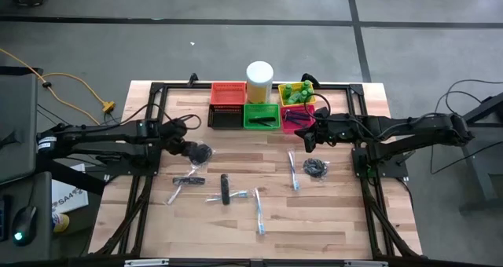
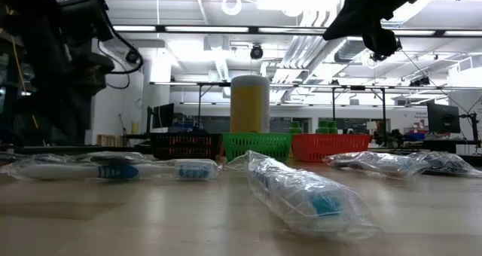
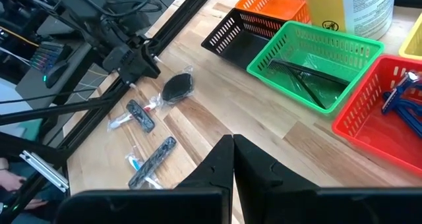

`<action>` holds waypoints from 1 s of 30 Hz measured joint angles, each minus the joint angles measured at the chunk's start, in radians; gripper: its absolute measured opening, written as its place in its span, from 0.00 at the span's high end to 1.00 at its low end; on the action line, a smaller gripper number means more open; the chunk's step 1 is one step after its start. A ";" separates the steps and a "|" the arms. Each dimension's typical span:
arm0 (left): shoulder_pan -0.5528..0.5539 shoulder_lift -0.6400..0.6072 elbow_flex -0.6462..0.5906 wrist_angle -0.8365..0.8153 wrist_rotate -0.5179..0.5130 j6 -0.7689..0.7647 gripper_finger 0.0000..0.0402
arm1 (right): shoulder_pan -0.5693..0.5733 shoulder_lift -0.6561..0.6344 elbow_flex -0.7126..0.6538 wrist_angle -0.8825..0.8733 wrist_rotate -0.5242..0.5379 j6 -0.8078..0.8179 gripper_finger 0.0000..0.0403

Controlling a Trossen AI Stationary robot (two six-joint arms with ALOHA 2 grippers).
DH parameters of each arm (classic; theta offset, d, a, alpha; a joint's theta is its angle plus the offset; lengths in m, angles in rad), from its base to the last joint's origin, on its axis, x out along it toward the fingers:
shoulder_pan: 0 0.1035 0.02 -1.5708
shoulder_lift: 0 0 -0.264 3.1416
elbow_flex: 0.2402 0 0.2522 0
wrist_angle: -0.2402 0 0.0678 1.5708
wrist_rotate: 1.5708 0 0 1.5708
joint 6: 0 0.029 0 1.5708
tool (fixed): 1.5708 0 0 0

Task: Pick & Place Travel size toiletries
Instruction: Put the black comb into the green bin

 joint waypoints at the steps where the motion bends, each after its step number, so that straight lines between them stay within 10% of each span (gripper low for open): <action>1: 0.000 0.000 0.000 -0.020 0.001 -0.002 0.61 | 0.000 0.000 0.000 -0.003 0.000 0.000 0.99; 30: 0.000 0.003 0.000 -0.205 0.367 0.149 0.59 | 0.000 0.000 0.000 -0.008 0.001 -0.019 0.99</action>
